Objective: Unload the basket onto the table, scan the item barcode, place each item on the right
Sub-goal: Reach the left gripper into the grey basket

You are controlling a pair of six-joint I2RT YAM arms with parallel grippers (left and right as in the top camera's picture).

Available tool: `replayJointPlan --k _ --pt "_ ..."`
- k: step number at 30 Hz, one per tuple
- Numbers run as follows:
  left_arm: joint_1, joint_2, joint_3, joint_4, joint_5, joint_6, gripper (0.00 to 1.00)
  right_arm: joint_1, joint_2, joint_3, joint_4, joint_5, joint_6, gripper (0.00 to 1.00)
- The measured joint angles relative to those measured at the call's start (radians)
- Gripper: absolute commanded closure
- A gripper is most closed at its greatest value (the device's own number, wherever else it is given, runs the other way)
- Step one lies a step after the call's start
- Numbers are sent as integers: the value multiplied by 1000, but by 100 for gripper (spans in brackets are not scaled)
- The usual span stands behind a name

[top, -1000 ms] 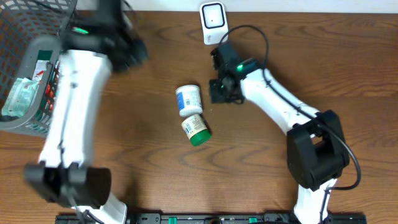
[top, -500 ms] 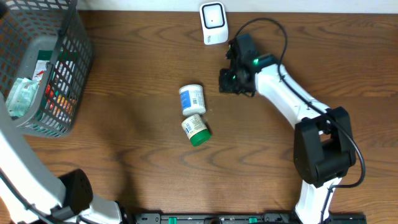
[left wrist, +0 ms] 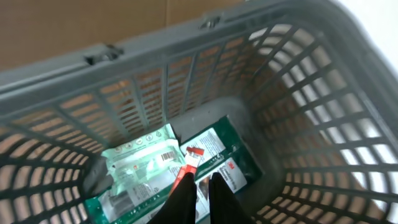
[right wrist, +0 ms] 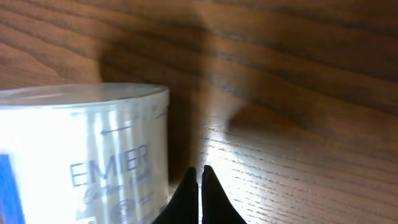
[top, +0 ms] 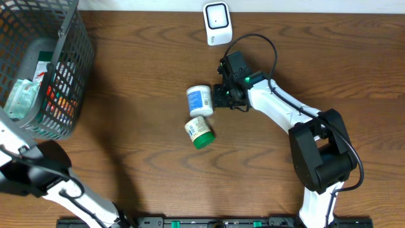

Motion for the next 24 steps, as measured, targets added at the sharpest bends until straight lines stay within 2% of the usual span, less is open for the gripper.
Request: replayJointPlan --k 11,17,19,21,22,24 --pt "4 85 -10 27 22 89 89 2 0 0 -6 0 2 98" --pt "6 193 -10 -2 26 120 83 2 0 0 -24 0 3 97" --pt "7 231 -10 -21 26 123 68 2 0 0 -26 0 3 97" --pt "8 255 -10 -47 28 132 46 2 0 0 -27 0 3 97" --pt "8 264 -10 -64 29 138 41 2 0 0 -28 0 3 97" --pt "10 268 -11 -108 29 140 40 2 0 0 -28 0 3 96"
